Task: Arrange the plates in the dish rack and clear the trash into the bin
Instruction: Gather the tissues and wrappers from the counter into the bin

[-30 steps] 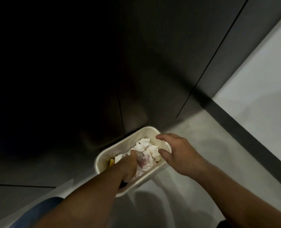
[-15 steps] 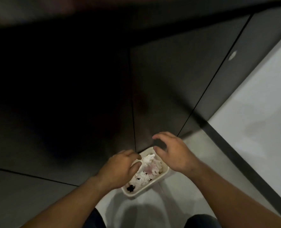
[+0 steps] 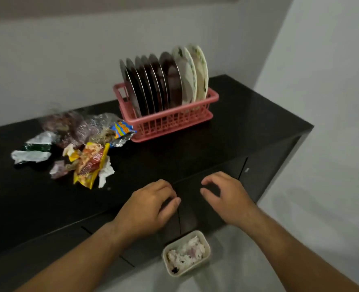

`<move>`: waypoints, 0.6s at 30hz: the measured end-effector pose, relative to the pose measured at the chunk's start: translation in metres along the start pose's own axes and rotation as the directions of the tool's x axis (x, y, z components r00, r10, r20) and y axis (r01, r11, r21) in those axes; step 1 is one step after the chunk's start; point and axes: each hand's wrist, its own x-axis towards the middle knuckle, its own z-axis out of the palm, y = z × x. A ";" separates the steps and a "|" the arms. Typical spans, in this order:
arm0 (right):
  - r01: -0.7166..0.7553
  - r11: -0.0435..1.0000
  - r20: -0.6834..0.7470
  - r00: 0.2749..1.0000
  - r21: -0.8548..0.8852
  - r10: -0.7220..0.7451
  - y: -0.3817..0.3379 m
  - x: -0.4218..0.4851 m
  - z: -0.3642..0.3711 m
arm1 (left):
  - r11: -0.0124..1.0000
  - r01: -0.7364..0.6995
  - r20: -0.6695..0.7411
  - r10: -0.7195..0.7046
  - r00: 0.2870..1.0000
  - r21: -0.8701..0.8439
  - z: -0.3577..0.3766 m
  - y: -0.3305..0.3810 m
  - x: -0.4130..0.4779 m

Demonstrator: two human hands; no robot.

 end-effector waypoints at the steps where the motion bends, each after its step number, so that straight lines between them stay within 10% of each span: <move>1: 0.012 1.000 -0.005 1.000 -0.001 -0.012 -0.010 0.001 -0.011 | 1.000 0.005 -0.019 -0.005 1.000 0.000 -0.010 0.005 0.000; 18: 0.048 0.995 0.103 0.994 -0.083 -0.040 -0.101 0.024 0.005 | 0.994 0.099 -0.149 -0.089 0.985 0.056 -0.072 -0.063 -0.030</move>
